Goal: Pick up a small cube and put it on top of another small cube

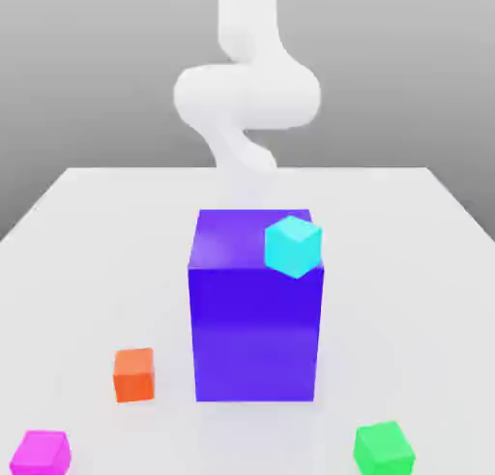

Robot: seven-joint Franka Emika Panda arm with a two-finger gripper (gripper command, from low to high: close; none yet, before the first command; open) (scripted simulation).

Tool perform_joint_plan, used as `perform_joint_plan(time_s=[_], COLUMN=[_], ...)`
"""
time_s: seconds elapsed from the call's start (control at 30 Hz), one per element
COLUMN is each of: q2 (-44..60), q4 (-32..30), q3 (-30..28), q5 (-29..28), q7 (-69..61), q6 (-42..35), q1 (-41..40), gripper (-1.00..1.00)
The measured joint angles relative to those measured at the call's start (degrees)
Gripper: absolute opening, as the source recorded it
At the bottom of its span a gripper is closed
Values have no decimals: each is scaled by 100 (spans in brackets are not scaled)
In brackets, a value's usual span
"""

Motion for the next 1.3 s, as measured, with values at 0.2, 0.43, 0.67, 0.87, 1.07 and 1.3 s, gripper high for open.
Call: perform_joint_plan(time_s=[0.2, 0.43, 0.67, 0.87, 1.07, 1.3], q2=[1270, 2726, 4191, 5390, 6527, 7305], q4=[86, 186, 289, 363, 444, 627], q3=[-623, -1225, -1534, -1585, -1651, -1295], q5=[329, 850, 1384, 1579, 1552, 1898], q7=[-666, -1526, -2394, -2957, -3330, -3611], q6=[298, 628, 950, 1268, 1693, 2236], q1=[193, 272, 13, -316, -653, -964], gripper=[0, 0, 0, 0, 0, -100])
